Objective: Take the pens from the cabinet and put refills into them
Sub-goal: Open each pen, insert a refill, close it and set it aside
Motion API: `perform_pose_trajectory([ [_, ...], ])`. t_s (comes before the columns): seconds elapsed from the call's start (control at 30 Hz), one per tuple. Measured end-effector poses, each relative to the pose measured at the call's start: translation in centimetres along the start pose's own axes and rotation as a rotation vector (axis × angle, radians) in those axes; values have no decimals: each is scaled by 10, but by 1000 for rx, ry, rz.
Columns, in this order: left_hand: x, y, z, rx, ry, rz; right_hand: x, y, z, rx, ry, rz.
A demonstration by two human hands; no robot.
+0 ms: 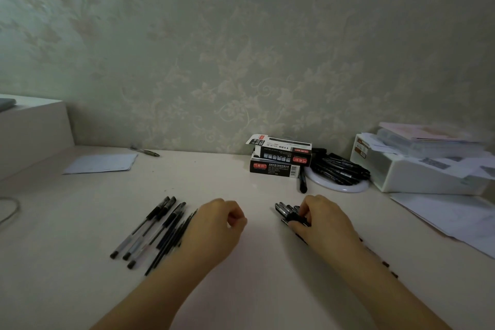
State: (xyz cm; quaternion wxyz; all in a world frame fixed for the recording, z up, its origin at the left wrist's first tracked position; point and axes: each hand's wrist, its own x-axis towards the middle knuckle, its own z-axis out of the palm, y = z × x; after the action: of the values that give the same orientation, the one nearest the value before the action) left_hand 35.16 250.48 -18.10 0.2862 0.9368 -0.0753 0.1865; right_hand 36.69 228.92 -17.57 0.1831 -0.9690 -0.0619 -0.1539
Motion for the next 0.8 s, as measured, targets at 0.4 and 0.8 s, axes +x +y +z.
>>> perform_pose_trajectory([
  [0.4,-3,5,2,-48,-50,36,-2,-7,-4,-60,22,-3],
  [0.8,-3,20,8,-695,-277,-197,-1,-33,-12,1109,-71,224],
])
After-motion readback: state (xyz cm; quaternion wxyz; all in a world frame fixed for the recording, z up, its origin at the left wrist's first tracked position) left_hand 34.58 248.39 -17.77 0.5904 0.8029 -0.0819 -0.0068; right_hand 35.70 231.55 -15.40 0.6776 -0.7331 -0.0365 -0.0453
